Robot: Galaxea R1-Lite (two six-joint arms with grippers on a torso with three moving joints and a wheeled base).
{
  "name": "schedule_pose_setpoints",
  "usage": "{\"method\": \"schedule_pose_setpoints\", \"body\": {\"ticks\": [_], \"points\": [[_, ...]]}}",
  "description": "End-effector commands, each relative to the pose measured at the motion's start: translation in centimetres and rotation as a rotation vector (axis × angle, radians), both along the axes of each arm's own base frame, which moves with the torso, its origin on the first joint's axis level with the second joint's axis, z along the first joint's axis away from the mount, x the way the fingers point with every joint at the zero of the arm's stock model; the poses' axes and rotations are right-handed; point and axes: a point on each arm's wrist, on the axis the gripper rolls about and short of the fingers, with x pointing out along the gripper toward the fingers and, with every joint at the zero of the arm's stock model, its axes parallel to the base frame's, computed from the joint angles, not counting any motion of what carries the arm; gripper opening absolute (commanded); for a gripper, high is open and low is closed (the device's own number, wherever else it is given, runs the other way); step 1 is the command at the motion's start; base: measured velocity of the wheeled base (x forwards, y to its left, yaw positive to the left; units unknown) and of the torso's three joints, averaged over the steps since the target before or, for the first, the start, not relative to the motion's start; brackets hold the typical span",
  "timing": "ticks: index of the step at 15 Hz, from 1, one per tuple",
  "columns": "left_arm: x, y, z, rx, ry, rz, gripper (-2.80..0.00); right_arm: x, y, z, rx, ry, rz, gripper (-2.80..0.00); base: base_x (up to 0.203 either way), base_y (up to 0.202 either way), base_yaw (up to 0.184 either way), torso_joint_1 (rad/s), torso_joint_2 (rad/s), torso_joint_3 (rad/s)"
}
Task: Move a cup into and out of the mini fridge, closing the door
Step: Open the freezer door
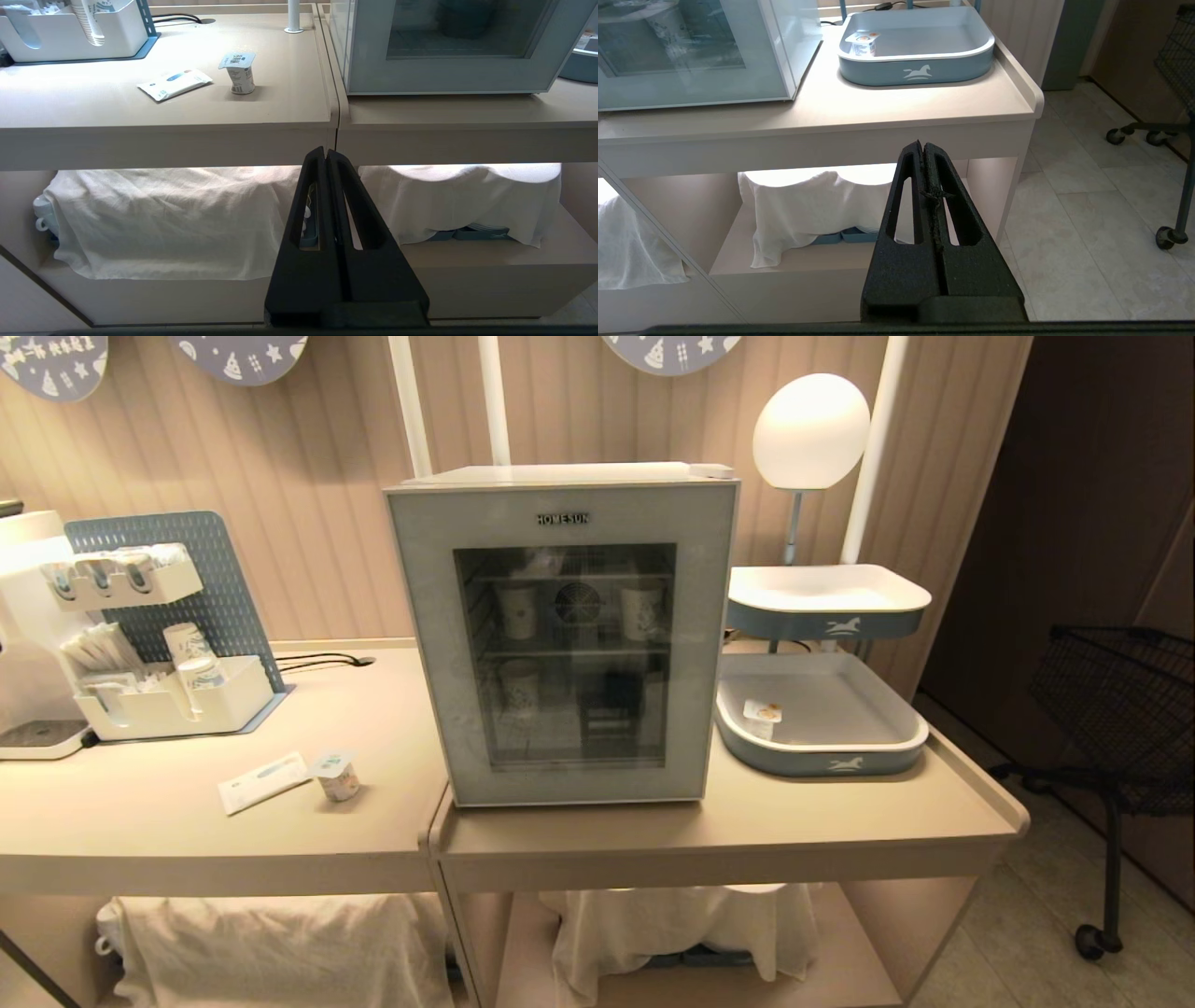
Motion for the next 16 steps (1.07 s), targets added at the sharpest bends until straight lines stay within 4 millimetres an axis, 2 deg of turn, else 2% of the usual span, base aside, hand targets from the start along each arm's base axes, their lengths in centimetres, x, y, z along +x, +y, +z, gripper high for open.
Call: {"method": "schedule_pose_setpoints", "body": {"ticks": [1, 16], "points": [[0.0, 0.0, 0.01, 0.0, 0.0, 0.001, -2.8, 0.01, 0.0, -0.01, 0.0, 0.002, -0.001, -2.8, 0.0, 0.0, 0.0, 0.0, 0.0, 0.0], [-0.02, 0.01, 0.06, 0.009, 0.0, 0.007, -2.8, 0.01, 0.0, -0.01, 0.0, 0.002, -0.001, -2.8, 0.0, 0.0, 0.0, 0.0, 0.0, 0.0]]}}
